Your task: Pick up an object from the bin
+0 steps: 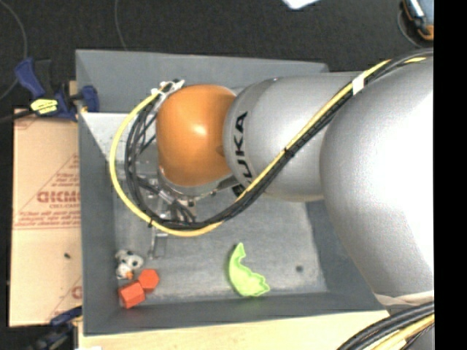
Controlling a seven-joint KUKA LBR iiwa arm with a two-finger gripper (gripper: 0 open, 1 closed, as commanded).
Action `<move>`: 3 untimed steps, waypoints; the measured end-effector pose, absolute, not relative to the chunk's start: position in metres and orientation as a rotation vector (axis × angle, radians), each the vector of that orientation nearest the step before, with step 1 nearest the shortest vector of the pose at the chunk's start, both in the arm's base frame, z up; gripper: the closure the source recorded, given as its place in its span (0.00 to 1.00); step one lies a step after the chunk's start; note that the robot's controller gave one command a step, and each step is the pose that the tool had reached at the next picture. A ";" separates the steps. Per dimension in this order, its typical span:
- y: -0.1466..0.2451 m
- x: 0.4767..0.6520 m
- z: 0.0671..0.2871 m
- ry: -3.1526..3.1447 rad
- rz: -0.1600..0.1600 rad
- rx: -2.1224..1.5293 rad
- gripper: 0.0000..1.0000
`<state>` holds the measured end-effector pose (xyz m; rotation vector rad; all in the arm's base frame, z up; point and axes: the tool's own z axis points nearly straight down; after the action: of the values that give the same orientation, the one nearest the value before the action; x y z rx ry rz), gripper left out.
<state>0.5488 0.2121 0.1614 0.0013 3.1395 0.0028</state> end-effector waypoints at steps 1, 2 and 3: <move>0.234 0.504 0.075 3.077 -0.001 -0.659 0.00; 0.238 0.510 0.147 3.059 0.004 -0.689 0.00; 0.238 0.480 0.101 3.109 0.003 -0.452 0.00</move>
Offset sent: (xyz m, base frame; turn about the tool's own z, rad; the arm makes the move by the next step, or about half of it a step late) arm -0.0402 0.0256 -0.0154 -0.4471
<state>0.4798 0.2378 0.1009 -0.4522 3.1089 0.0030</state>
